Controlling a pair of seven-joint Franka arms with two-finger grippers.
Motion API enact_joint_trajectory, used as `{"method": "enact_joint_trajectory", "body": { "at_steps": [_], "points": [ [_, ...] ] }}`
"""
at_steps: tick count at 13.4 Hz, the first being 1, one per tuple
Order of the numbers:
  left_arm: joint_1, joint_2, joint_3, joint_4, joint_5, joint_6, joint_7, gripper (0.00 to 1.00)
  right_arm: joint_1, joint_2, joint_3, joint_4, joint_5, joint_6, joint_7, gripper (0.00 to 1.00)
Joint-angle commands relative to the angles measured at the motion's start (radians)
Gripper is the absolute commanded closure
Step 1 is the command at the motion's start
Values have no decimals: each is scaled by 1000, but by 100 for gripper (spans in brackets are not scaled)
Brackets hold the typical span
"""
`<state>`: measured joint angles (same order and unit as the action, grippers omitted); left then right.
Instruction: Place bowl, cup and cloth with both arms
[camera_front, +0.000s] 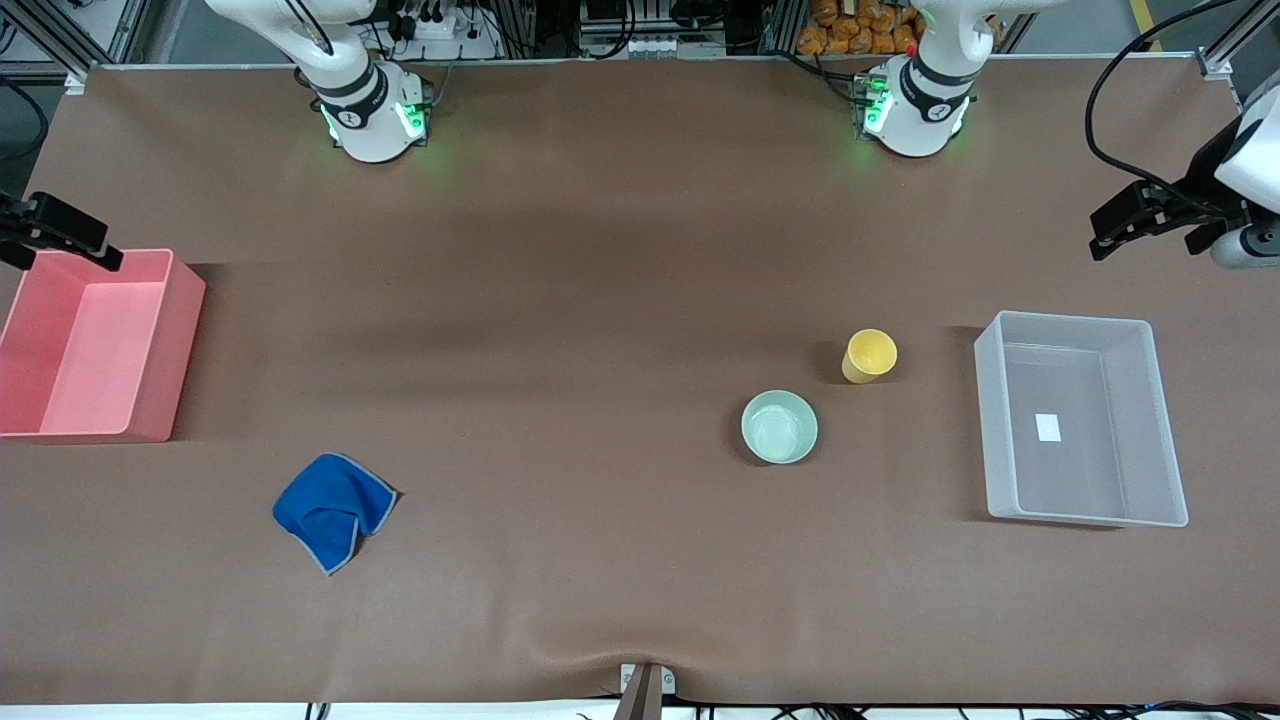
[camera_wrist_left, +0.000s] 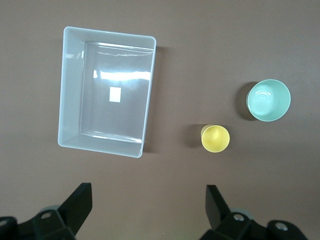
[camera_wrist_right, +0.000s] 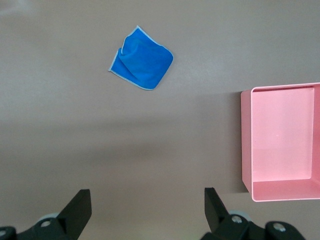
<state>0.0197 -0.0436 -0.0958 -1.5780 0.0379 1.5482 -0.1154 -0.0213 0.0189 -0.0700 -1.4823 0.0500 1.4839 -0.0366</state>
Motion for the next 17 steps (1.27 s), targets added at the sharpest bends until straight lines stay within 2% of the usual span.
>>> {"method": "enact_joint_trajectory", "body": {
  "at_steps": [1, 7, 9, 12, 17],
  "points": [
    [-9, -25, 11, -5, -23, -19, -7, 0, 1, 4, -1, 14, 13, -5, 0, 0],
    [-7, 2, 1, 13, -26, -19, -1, 0, 3, 4, -1, 14, 13, -5, 0, 0],
    [-9, 14, -21, -22, -26, -11, 0, 0, 3, 6, -1, 14, 13, -5, 0, 0],
    [-7, 8, -68, -182, -39, 114, 2, 0, 4, 6, -1, 14, 13, -5, -2, 0],
    [-6, 16, -105, -497, -39, 428, 2, 0, 4, 18, -1, 13, 13, -4, -9, 0]
  ]
}}
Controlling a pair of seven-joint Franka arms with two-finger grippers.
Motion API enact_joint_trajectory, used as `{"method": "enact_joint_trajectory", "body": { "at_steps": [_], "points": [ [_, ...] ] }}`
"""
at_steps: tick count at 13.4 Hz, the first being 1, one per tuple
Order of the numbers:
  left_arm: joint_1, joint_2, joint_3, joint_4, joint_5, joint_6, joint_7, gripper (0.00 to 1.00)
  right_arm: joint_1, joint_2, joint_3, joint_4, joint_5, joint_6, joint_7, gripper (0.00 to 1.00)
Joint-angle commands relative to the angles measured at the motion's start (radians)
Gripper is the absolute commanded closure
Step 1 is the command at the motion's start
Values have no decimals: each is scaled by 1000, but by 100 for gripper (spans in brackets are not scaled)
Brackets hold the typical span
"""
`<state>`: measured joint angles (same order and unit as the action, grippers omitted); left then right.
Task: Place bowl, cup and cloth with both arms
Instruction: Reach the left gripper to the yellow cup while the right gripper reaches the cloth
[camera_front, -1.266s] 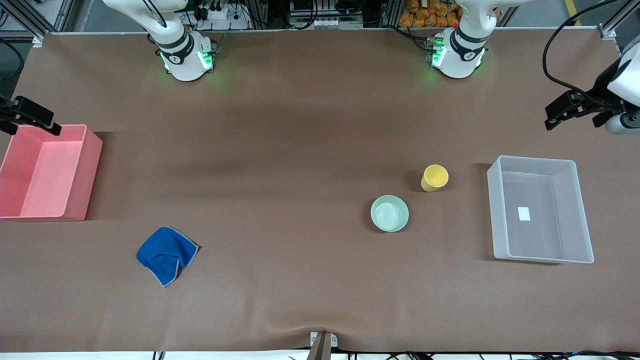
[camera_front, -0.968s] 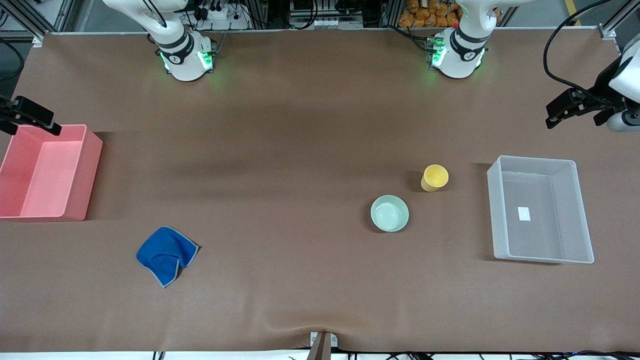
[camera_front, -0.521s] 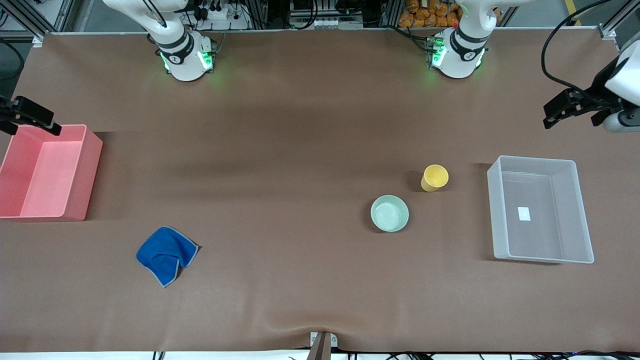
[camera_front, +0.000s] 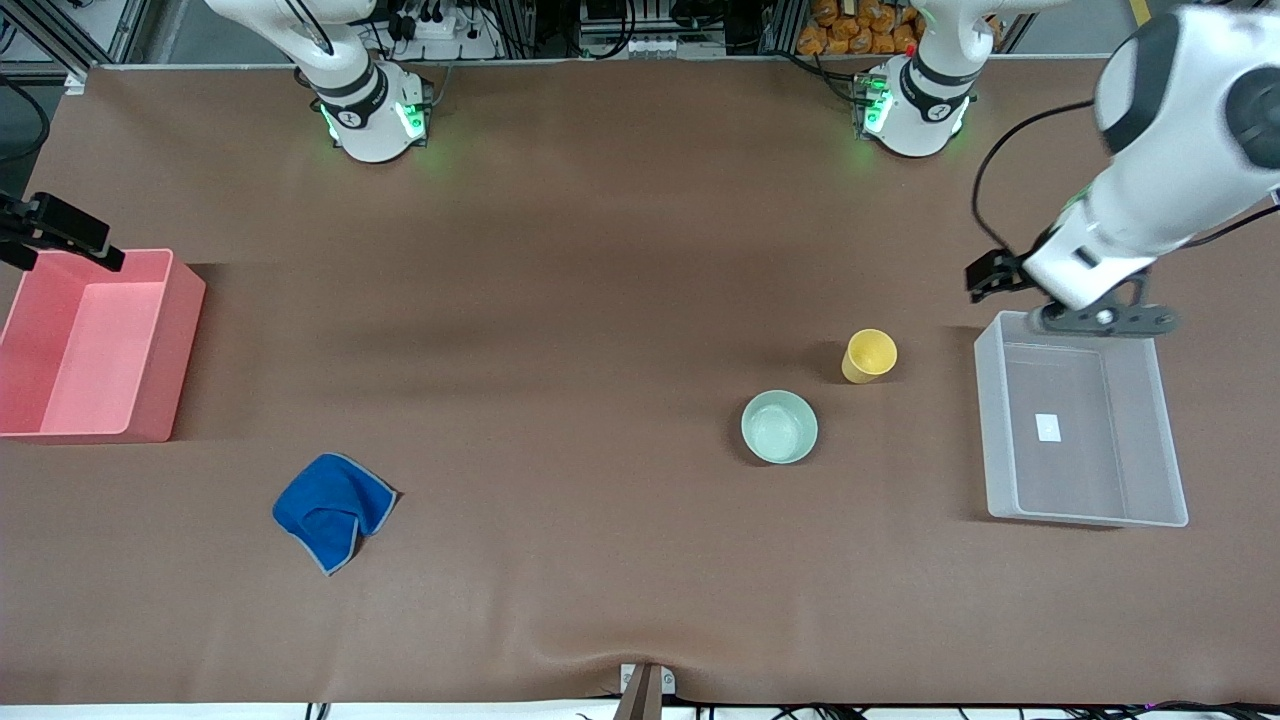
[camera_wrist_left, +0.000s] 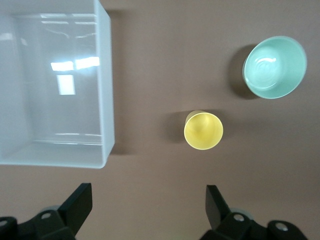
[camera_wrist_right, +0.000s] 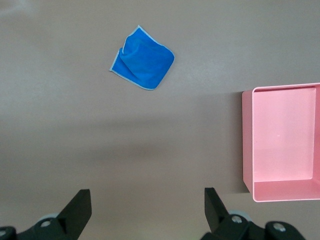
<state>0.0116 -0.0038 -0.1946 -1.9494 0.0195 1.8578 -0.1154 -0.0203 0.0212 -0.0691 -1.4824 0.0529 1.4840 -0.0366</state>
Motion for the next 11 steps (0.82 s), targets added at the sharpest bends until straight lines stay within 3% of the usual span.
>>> {"method": "enact_joint_trajectory", "body": {
  "at_steps": [1, 7, 10, 11],
  "points": [
    [1, -6, -8, -167, -21, 188, 2, 0, 6, 44, 0, 13, 7, 1, -9, 0],
    [1, 186, -34, -194, -21, 334, -13, 0, 32, 173, 0, 17, -1, 42, -3, 0],
    [-1, 247, -51, -194, -21, 392, -17, 23, 30, 264, -1, 16, 14, 168, -11, 0],
    [-1, 267, -52, -194, -21, 405, -17, 35, 17, 310, -1, 22, 13, 176, -28, 0]
  ]
}}
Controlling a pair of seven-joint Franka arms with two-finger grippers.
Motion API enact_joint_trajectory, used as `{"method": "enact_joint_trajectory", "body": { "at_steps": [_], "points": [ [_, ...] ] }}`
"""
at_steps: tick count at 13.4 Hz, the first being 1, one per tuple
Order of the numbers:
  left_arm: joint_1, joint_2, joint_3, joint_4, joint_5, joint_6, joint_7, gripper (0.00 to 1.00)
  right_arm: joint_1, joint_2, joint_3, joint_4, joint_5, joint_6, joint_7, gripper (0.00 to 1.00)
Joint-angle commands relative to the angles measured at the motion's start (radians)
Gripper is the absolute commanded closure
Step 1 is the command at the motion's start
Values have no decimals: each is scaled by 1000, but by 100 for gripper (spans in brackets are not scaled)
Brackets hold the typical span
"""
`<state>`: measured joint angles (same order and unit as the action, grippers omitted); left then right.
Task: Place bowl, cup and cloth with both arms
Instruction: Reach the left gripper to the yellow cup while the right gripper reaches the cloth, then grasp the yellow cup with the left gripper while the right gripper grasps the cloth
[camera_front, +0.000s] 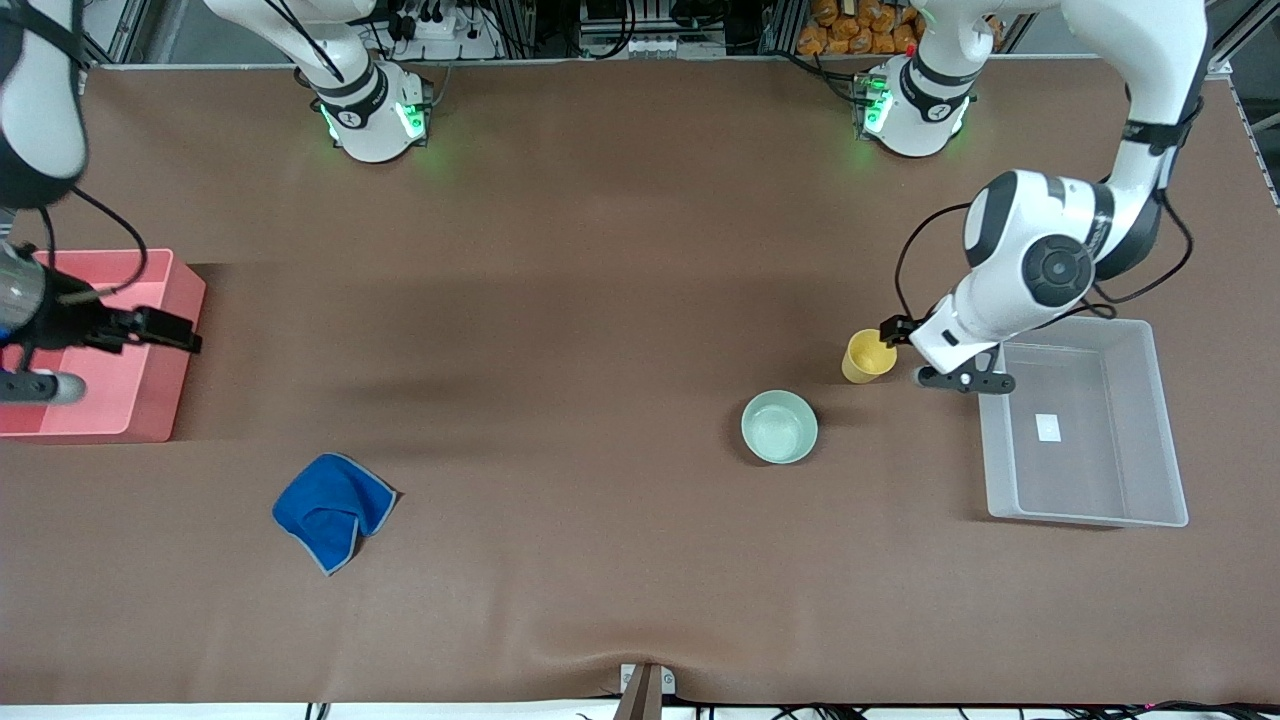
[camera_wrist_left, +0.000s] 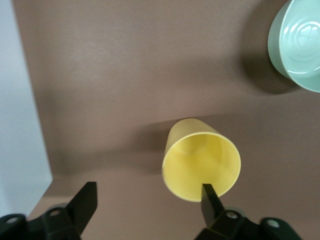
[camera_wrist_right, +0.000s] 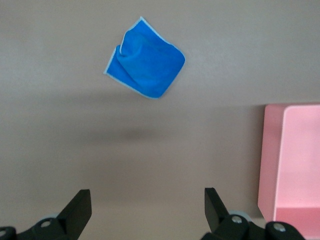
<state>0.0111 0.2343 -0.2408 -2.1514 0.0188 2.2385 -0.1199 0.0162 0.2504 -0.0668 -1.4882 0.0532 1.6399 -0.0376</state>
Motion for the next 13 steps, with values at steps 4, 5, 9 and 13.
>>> {"method": "enact_joint_trajectory", "body": {
  "at_steps": [4, 5, 9, 13],
  "points": [
    [-20, 75, -9, 11, -20, 26, -12, 77, -16, 228, -4, 39, 24, 164, -102, 0],
    [-23, 82, -9, 16, -20, 26, -12, 93, -13, 265, -4, 39, 24, 211, -100, 0],
    [-25, 86, -9, 24, -8, 26, -7, 100, 45, 369, -4, 40, 17, 356, -88, 0],
    [15, -62, -8, 47, -7, -40, 14, 100, 65, 421, -4, 40, 16, 503, -170, 0]
  ]
}}
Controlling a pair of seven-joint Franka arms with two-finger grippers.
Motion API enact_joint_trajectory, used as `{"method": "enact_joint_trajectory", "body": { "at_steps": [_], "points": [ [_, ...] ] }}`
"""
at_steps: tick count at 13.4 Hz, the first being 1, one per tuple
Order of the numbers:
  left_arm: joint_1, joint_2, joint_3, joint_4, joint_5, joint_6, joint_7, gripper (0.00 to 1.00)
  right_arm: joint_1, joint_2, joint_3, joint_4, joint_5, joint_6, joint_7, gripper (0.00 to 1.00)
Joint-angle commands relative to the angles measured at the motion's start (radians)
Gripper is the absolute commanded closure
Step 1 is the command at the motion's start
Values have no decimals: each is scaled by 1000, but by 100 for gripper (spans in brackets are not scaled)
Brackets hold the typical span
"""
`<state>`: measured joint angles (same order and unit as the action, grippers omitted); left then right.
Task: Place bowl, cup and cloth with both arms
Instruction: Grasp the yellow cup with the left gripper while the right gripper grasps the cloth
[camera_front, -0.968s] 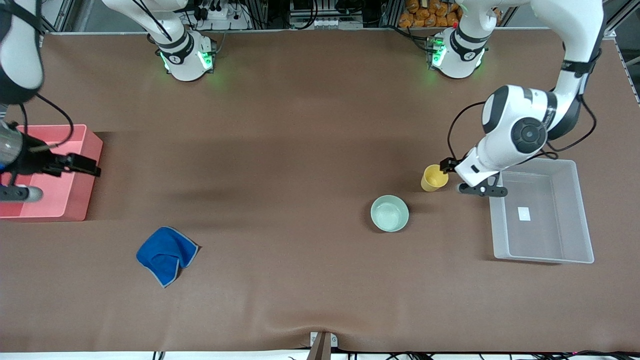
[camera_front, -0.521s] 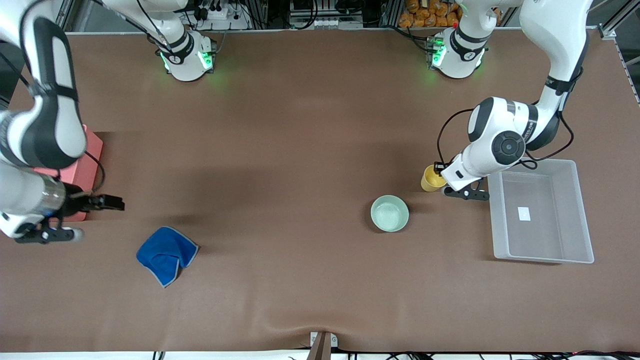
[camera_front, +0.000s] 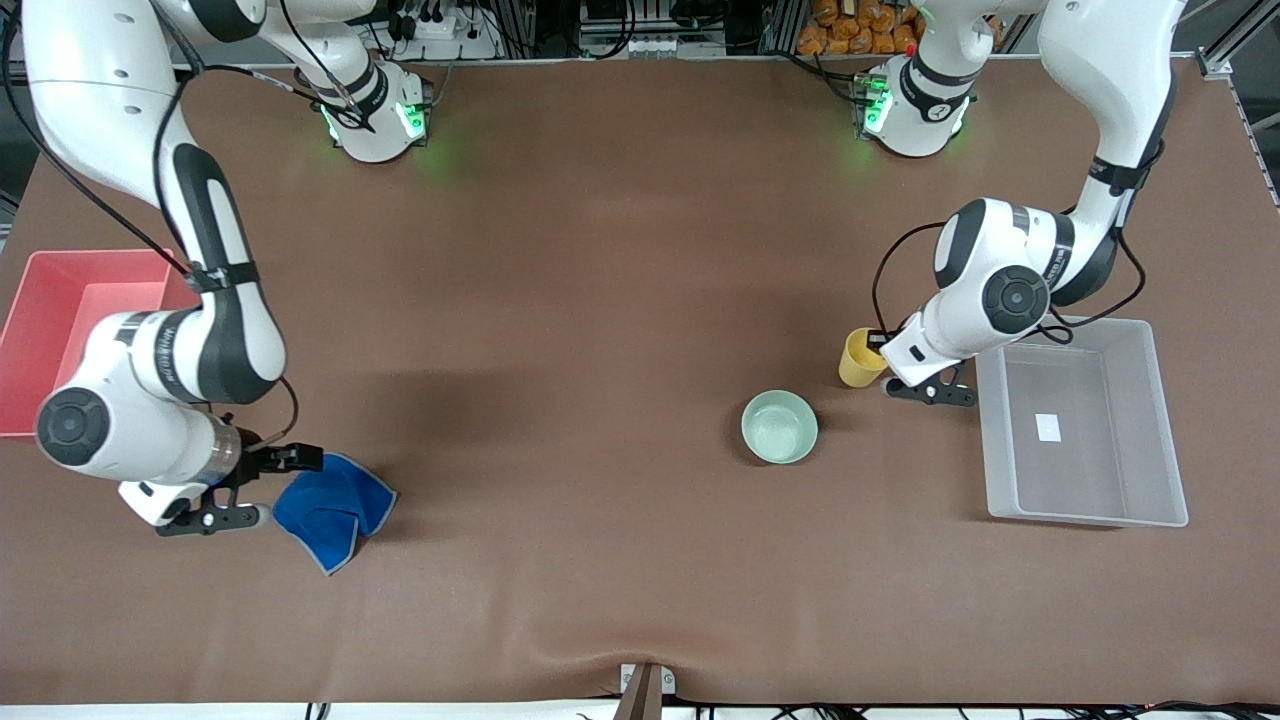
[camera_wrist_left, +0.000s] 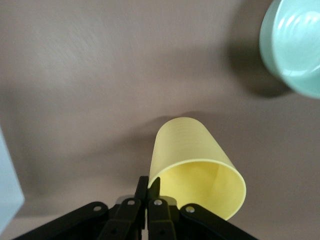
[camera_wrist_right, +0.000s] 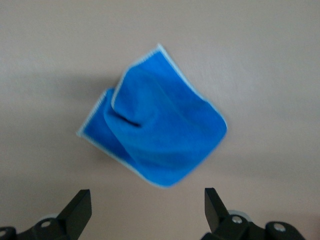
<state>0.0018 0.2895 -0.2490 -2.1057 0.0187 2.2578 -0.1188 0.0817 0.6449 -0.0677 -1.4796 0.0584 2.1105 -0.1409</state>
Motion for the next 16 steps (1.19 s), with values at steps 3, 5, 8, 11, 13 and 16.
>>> {"method": "enact_joint_trajectory", "body": {
  "at_steps": [3, 5, 8, 11, 13, 16],
  "points": [
    [90, -182, 5, 107, -5, -214, 82, 100, 4, 42, -1, 33, 11, 66, -311, 0],
    [191, -175, 8, 182, -5, -302, 235, 100, -2, 65, 0, 32, 24, 118, -508, 0],
    [308, -153, 11, 194, -3, -323, 439, 100, 0, 79, 0, 32, 31, 208, -710, 0],
    [411, -67, 11, 251, 58, -322, 602, 100, 1, 90, -1, 30, 32, 241, -784, 0],
    [451, 12, 11, 302, 113, -322, 703, 100, 3, 94, -1, 28, 32, 243, -784, 0],
    [468, 83, 11, 325, 115, -322, 752, 100, 6, 108, 0, 27, 31, 244, -787, 0]
  ]
}}
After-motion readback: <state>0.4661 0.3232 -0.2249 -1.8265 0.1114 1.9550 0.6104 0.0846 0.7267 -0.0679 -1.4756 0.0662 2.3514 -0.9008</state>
